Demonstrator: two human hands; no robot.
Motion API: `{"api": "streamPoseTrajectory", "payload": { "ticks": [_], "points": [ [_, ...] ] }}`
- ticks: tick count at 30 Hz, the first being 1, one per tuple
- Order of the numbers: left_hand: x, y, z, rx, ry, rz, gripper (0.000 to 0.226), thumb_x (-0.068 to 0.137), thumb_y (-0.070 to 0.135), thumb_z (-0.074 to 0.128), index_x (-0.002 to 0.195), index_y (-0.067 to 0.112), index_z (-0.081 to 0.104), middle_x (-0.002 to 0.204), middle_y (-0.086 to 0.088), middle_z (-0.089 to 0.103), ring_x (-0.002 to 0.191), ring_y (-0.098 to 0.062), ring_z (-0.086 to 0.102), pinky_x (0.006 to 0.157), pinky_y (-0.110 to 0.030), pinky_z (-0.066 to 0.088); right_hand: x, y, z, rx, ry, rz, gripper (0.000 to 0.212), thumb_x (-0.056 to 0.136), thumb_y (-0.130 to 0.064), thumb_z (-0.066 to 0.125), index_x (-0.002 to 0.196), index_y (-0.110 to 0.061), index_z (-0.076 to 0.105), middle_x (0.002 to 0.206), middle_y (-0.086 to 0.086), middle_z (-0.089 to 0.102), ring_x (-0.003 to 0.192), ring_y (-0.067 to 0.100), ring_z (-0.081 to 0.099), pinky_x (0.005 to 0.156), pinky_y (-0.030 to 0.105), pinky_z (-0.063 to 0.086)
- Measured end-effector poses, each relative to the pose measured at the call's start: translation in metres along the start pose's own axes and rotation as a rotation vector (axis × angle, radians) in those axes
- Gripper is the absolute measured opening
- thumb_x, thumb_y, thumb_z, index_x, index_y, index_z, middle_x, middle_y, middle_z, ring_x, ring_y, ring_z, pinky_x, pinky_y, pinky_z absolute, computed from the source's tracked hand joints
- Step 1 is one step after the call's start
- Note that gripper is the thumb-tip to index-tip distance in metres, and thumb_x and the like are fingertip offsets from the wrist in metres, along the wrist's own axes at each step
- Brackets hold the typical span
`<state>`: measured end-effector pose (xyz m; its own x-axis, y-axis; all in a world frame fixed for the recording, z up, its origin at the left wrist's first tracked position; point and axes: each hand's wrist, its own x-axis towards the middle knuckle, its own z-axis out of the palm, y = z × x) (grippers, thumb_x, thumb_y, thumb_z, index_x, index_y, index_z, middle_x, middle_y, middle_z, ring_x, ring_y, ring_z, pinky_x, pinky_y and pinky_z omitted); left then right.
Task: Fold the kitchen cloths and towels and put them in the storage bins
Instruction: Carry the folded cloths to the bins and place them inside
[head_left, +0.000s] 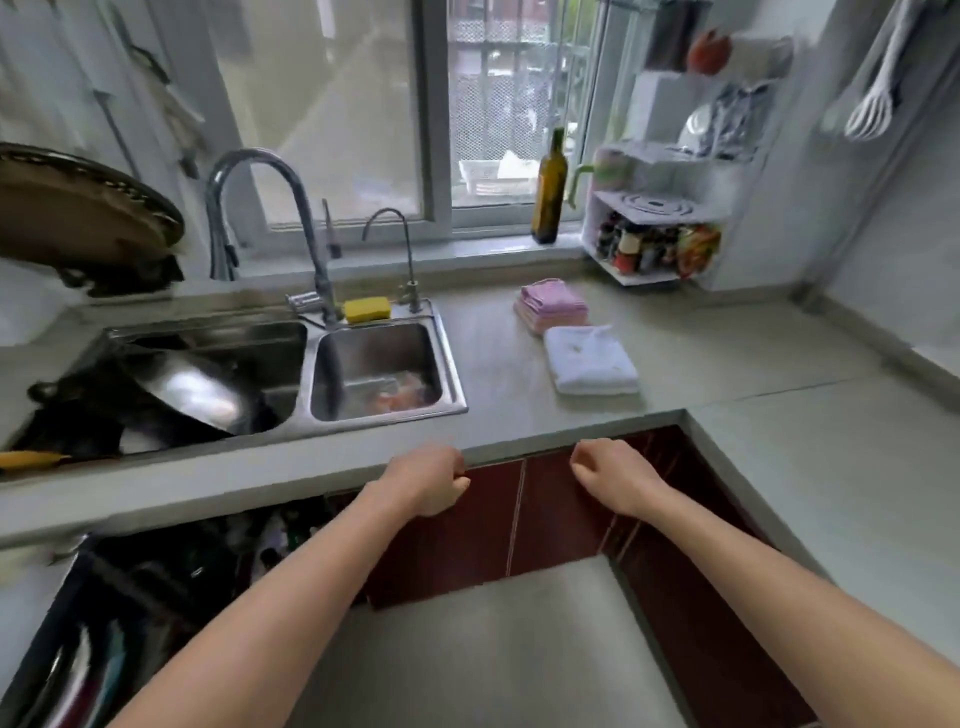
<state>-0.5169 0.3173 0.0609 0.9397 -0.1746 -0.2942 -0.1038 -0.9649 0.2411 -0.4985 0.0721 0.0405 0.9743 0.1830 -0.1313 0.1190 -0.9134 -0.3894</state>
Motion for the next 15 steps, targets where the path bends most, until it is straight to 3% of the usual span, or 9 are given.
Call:
{"api": "streamPoseTrajectory", "payload": {
  "ticks": [5,8,10,13,15],
  "points": [
    [0.108,0.024,-0.009,-0.166,0.014,0.041,0.031,0.09,0.034,0.05,0.114,0.017,0.061,0.113,-0.003,0.066,0.104,-0.022,0.061,0.089,-0.033,0.049,0.067,0.057,-0.02,0.137,0.07,0.191,0.02,0.088,-0.021,0.053,0.097,-0.011,0.068,0.102,0.005,0.069,0.097,0.022,0.062,0.084,0.034,0.05],
    [0.17,0.031,-0.018,-0.279,-0.035,0.046,0.038,0.092,0.03,0.051,0.125,0.01,0.055,0.117,-0.006,0.063,0.099,-0.019,0.059,0.085,-0.028,0.047,0.115,0.079,-0.03,0.245,0.109,0.306,0.022,0.089,-0.019,0.053,0.102,-0.007,0.066,0.104,0.008,0.067,0.098,0.023,0.061,0.084,0.032,0.048],
    [0.212,0.034,-0.027,-0.34,-0.061,0.036,0.043,0.093,0.028,0.053,0.131,0.007,0.052,0.124,-0.009,0.059,0.099,-0.018,0.057,0.083,-0.027,0.044,0.146,0.09,-0.039,0.322,0.126,0.396,0.023,0.089,-0.019,0.054,0.102,-0.003,0.064,0.099,0.01,0.064,0.093,0.026,0.06,0.08,0.033,0.046],
    [0.265,0.038,-0.038,-0.42,-0.079,-0.001,0.045,0.092,0.028,0.056,0.131,0.008,0.051,0.129,-0.011,0.057,0.111,-0.025,0.057,0.093,-0.032,0.047,0.182,0.103,-0.052,0.415,0.134,0.492,0.025,0.087,-0.023,0.056,0.104,-0.005,0.057,0.094,0.006,0.057,0.078,0.023,0.054,0.065,0.03,0.042],
    [0.296,0.043,-0.042,-0.493,-0.102,-0.032,0.046,0.091,0.027,0.057,0.131,0.006,0.05,0.128,-0.014,0.057,0.111,-0.029,0.057,0.094,-0.036,0.048,0.206,0.116,-0.055,0.441,0.158,0.546,0.024,0.086,-0.025,0.056,0.105,-0.008,0.054,0.092,0.002,0.053,0.081,0.021,0.051,0.065,0.029,0.038]
  ]
}}
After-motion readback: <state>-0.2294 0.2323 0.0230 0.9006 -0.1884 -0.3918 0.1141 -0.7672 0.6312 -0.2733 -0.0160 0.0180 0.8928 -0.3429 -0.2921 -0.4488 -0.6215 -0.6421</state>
